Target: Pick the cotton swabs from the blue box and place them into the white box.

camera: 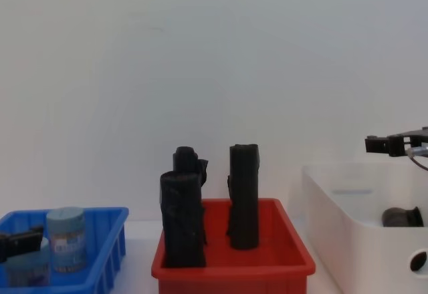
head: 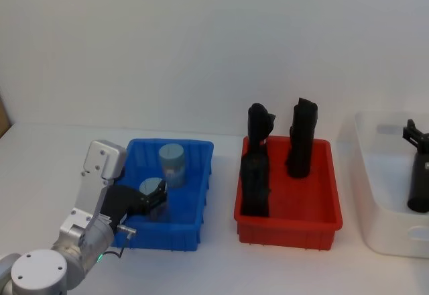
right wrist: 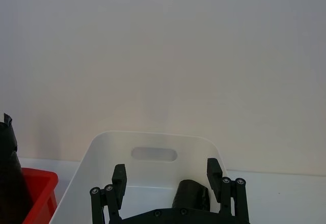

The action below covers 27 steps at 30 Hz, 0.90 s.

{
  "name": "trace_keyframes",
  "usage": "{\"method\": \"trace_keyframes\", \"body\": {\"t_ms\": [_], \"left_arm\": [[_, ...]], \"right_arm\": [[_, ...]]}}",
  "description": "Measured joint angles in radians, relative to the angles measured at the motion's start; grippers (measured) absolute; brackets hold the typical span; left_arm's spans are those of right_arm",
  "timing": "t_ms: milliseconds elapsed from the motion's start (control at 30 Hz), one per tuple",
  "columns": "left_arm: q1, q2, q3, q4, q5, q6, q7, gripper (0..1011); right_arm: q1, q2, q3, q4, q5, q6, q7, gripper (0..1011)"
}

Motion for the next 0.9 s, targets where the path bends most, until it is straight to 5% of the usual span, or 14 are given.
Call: {"method": "trace_keyframes", "body": {"t_ms": [900], "left_arm": [[-0.093, -0.036, -0.011, 0.141, 0.019, 0.046, -0.204, 1004]], "right_arm": [[0.000, 0.000, 0.000, 0.000, 0.000, 0.000, 0.000, 1002]]}}
